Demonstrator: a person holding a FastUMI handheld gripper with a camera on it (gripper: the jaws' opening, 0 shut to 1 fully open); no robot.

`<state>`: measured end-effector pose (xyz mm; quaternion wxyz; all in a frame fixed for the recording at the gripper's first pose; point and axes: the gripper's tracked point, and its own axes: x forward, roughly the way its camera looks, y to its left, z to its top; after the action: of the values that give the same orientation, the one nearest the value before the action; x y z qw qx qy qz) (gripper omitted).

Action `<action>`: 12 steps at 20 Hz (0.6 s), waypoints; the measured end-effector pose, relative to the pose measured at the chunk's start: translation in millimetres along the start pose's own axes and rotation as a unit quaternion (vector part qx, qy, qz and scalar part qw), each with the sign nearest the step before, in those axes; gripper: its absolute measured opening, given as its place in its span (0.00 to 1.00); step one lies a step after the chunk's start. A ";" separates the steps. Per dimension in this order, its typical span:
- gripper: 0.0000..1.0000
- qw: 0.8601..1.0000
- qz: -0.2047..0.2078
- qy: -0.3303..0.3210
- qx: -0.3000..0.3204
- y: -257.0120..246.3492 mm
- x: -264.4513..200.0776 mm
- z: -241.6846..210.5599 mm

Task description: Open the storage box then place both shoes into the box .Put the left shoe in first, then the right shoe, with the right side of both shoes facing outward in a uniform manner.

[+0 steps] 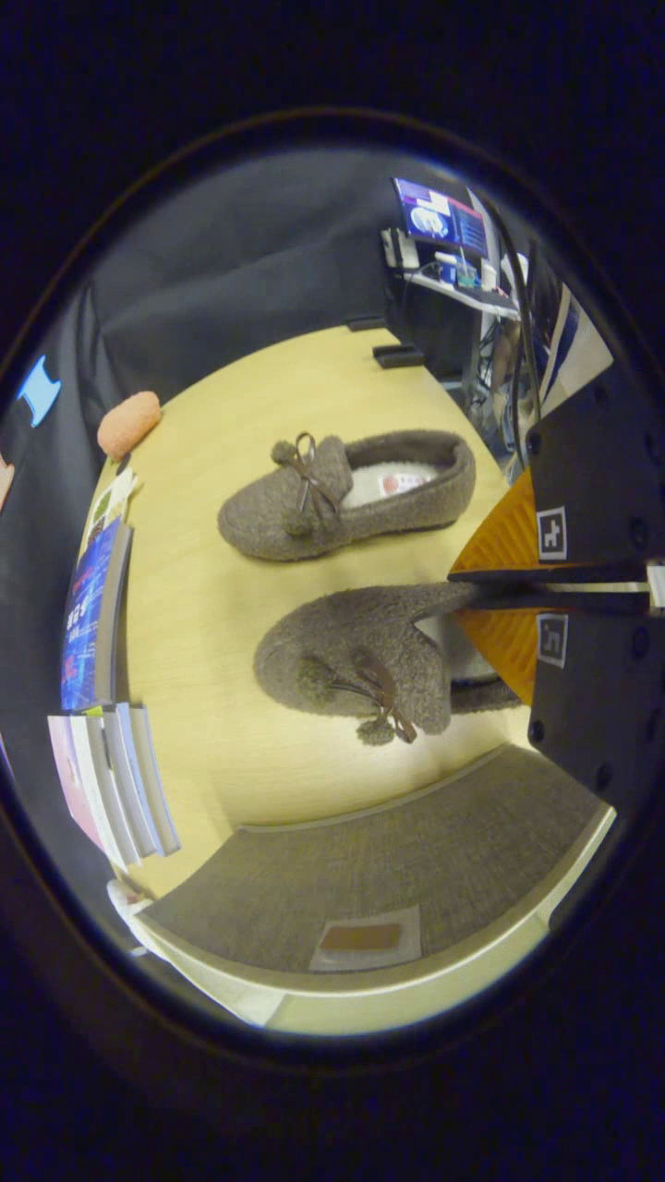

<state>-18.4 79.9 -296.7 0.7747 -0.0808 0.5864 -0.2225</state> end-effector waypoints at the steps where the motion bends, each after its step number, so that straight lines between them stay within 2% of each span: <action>1: 0.07 1.000 -0.013 -0.002 -0.003 -6.1 -6.8 0.0; 5: 0.06 0.999 -0.033 -0.016 0.014 -21.0 -30.3 4.8; 7: 0.04 0.999 -0.023 -0.017 0.030 -17.1 -38.4 1.8; 9: 0.04 0.999 -0.029 -0.014 0.026 -19.3 -39.8 -1.2; 12: 0.04 0.998 -0.057 -0.020 0.008 -29.8 -52.3 -1.1</action>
<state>-38.0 76.5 -239.9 0.7728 -0.1124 0.5634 -0.2698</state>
